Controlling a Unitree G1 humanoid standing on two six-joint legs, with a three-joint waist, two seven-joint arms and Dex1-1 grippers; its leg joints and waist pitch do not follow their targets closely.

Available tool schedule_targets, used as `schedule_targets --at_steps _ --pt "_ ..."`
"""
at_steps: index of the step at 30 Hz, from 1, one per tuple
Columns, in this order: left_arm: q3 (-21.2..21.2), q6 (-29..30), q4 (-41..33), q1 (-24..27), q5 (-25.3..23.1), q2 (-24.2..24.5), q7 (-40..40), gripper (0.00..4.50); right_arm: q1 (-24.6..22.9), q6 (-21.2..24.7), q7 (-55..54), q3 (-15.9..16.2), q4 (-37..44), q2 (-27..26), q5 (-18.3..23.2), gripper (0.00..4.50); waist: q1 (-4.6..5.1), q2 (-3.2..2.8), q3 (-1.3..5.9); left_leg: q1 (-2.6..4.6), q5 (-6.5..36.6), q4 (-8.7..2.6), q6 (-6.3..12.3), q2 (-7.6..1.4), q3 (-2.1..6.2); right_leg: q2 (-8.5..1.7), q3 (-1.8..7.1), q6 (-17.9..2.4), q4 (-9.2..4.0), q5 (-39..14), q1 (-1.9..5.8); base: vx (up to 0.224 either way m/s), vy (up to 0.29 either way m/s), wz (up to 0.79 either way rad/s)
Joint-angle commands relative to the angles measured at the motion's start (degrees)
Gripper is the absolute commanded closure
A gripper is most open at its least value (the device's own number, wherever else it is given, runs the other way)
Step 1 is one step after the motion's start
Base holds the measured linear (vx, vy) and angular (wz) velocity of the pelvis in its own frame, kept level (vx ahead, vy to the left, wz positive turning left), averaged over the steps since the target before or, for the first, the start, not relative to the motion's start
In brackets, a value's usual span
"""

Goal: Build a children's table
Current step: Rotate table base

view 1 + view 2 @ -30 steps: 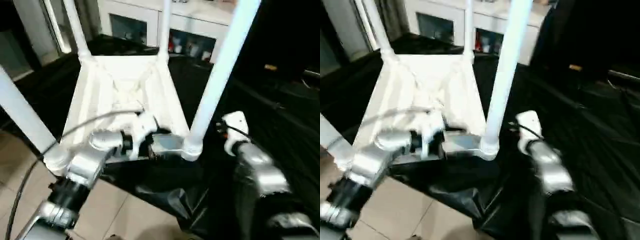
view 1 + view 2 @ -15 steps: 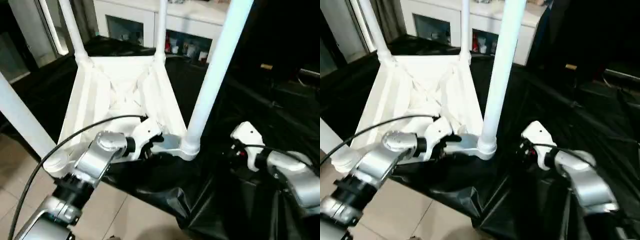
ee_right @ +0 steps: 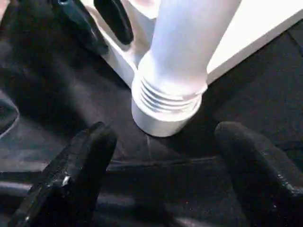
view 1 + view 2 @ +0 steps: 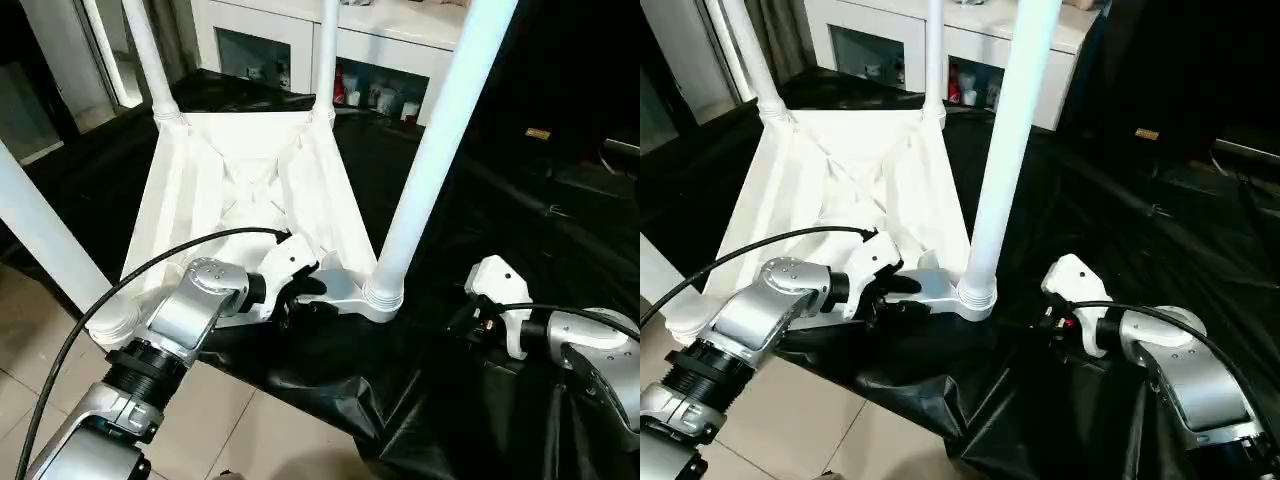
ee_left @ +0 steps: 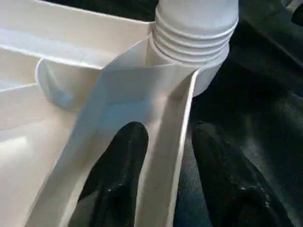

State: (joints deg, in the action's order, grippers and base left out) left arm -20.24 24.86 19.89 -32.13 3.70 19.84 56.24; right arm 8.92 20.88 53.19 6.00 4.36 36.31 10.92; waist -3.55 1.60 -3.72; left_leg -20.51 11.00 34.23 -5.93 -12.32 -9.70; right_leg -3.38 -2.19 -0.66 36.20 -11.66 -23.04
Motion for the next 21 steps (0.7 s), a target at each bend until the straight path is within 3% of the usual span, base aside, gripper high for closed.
schedule_targets --at_steps 1,11,14,16,21 --pt "-0.34 -0.38 1.12 -1.48 -0.09 -0.39 0.80 2.90 -0.36 0.79 0.46 -0.15 0.98 0.99 0.33 0.70 -0.24 0.03 4.10 -0.08 7.12 -3.36 3.58 -0.37 -0.24 -3.18 2.21 -12.35 -4.50 -5.34 3.52 0.000 0.000 0.00" --pt "-1.87 -2.62 5.80 -3.25 -1.92 -0.70 1.94 3.69 -0.63 1.11 0.40 0.09 1.52 1.39 0.09 0.70 -0.24 -0.12 4.19 -0.11 6.84 -3.27 3.80 -0.33 -0.19 -3.18 2.21 -12.65 -4.42 -3.88 3.67 0.000 0.000 0.00" --pt "-2.54 -3.16 6.87 -3.37 -2.74 0.11 3.03 3.80 -0.77 1.13 0.29 0.25 1.67 1.44 0.07 0.70 -0.22 -0.10 4.08 -0.04 7.86 -3.38 3.56 -0.36 -0.18 -3.26 2.17 -12.13 -4.70 -6.69 3.63 0.000 0.000 0.00" --pt "-2.63 -3.39 7.09 -3.33 -2.83 0.25 3.19 4.10 -0.85 1.13 0.30 0.23 1.72 1.48 0.11 0.70 -0.18 -0.09 4.04 0.01 8.47 -3.42 3.20 -0.40 -0.16 -3.32 2.16 -11.54 -4.87 -8.71 3.57 0.000 0.000 0.00" --pt "-2.91 -3.63 6.88 -2.81 -3.27 1.10 3.95 4.45 -0.55 1.19 0.30 0.43 1.42 1.35 0.02 0.70 -0.07 0.04 4.13 -0.13 7.64 -3.41 3.22 -0.38 -0.13 -3.31 2.15 -11.45 -4.71 -8.08 3.63 0.000 0.000 0.00"
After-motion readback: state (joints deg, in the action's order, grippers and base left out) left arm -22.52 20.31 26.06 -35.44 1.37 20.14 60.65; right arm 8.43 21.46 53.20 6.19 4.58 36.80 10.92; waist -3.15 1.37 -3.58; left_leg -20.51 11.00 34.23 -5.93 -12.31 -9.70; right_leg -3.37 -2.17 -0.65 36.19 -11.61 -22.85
